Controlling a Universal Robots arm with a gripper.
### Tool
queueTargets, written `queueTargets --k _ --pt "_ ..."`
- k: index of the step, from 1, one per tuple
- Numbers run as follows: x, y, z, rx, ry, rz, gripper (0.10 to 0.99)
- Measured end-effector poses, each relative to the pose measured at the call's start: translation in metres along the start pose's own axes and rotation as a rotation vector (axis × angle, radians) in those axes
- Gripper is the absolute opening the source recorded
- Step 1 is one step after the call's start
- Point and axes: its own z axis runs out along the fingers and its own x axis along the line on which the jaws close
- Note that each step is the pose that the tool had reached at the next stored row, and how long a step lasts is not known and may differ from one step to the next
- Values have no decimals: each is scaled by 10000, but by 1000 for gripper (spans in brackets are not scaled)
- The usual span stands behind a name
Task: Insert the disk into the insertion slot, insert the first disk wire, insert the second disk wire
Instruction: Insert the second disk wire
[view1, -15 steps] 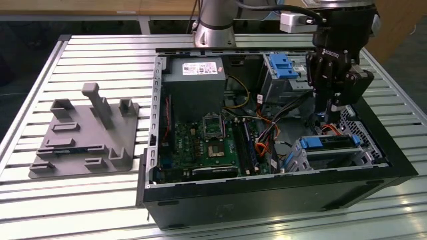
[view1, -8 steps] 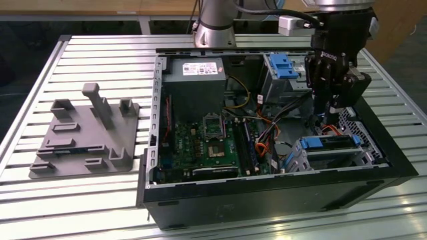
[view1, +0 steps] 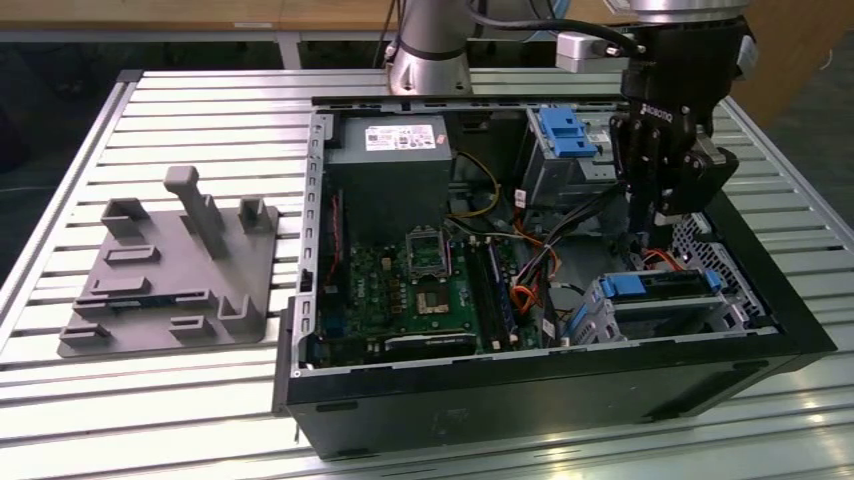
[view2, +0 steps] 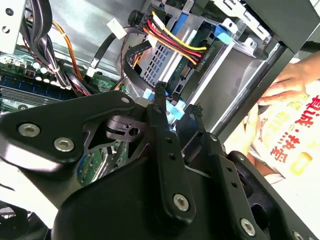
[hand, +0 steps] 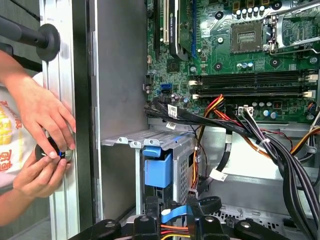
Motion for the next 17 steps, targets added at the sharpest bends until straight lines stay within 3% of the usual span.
queueTargets --k 17 --pt "-20 3 38 -3 47 5 345"
